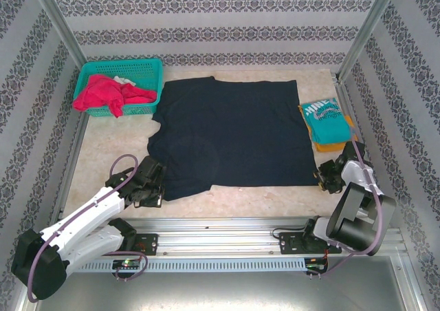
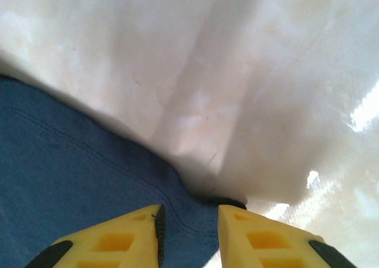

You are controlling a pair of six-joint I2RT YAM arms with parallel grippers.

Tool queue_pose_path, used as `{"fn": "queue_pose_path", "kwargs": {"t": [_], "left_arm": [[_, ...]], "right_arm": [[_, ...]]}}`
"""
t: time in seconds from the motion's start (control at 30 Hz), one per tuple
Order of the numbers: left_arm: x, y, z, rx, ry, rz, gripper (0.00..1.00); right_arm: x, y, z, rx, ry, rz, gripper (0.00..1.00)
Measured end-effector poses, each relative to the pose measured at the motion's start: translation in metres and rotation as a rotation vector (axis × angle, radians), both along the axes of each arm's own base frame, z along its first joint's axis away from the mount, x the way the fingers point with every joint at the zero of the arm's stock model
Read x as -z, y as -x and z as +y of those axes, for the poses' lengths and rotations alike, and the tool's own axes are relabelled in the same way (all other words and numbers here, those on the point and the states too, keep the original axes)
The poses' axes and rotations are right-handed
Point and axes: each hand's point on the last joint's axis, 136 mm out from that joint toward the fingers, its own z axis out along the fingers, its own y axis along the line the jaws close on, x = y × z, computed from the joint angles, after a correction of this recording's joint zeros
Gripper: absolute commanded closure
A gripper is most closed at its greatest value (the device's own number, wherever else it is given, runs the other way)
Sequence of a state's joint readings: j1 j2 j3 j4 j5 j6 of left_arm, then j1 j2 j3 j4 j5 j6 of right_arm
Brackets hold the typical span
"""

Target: Fold and stack the t-shirts

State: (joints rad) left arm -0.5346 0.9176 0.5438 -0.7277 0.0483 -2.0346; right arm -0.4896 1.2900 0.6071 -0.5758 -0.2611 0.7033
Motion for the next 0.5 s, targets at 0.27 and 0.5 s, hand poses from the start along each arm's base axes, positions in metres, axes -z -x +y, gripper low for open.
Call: {"fn": "queue_pose_path", "kwargs": {"t": [0.27, 0.5], "left_arm": [[0.000, -0.002, -0.001, 0.021, -0.013, 0.005, 1.00], [-0.003, -0.004, -0.002, 0.033, -0.016, -0.003, 1.00]], "right_arm": [[0.012, 0.010, 0.002, 0.020, -0.033, 0.035, 0.71], [0.011, 0.007, 0.002, 0.011, -0.049, 0.022, 1.00]]}}
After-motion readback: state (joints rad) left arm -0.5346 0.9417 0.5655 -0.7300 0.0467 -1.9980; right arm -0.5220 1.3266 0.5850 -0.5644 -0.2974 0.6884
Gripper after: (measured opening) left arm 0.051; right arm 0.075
